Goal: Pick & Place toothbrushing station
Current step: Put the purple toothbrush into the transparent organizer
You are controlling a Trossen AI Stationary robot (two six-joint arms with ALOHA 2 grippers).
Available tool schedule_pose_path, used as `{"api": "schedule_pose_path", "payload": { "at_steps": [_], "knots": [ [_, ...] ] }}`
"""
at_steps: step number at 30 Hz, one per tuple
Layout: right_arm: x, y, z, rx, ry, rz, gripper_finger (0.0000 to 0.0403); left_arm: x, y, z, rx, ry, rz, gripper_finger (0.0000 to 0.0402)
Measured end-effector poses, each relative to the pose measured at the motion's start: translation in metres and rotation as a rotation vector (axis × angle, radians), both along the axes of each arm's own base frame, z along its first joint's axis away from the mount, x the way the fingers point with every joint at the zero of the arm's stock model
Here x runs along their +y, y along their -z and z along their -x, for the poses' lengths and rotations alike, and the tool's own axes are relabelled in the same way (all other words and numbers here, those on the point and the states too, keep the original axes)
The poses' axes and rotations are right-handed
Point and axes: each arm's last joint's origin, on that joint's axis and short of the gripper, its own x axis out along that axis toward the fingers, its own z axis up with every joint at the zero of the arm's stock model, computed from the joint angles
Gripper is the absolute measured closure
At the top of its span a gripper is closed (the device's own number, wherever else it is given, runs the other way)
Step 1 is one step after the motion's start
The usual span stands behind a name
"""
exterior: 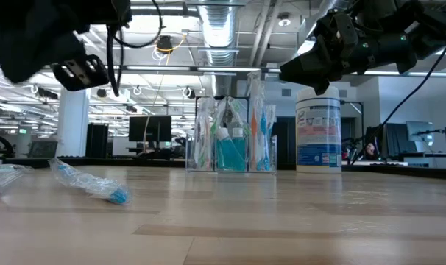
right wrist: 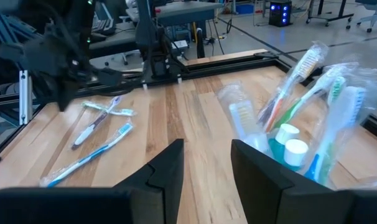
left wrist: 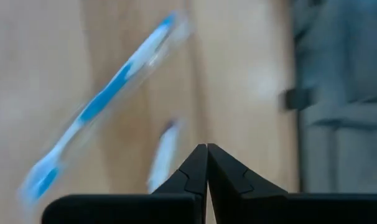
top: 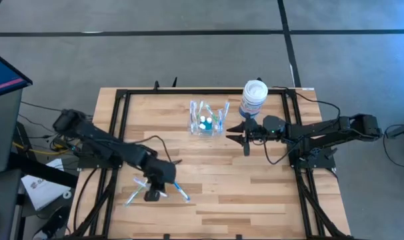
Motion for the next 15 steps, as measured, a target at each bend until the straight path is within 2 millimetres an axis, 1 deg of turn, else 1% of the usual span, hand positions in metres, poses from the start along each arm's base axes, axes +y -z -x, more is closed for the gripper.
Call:
{"api": "schedule_pose_path", "payload": {
  "at_steps": [2,6,8,10,12,15],
  "knots": [
    [0.001,0.000,0.000,0.001,-0.006,0.000,0.0278,-0.003,0.002,-0.005,0.072,0.031,-0.083,0.0399],
    [0.001,0.001,0.000,0.006,-0.006,-0.001,0.0278,-0.010,0.010,-0.010,0.047,0.126,-0.175,0.0399],
    [0.001,0.001,0.000,0.007,-0.005,-0.001,0.0278,-0.012,0.016,-0.010,0.068,0.150,-0.205,0.0399],
    [0.001,0.001,0.000,0.007,-0.006,-0.001,0.0278,-0.013,0.019,-0.009,0.083,0.158,-0.208,0.0399],
    [0.001,0.001,0.000,0.008,-0.006,-0.001,0.0278,-0.014,0.019,-0.010,0.093,0.133,-0.191,0.0399],
    [0.001,0.001,0.000,0.008,-0.006,-0.001,0.0278,-0.017,0.019,-0.008,0.100,0.139,-0.181,0.0398]
  ]
}}
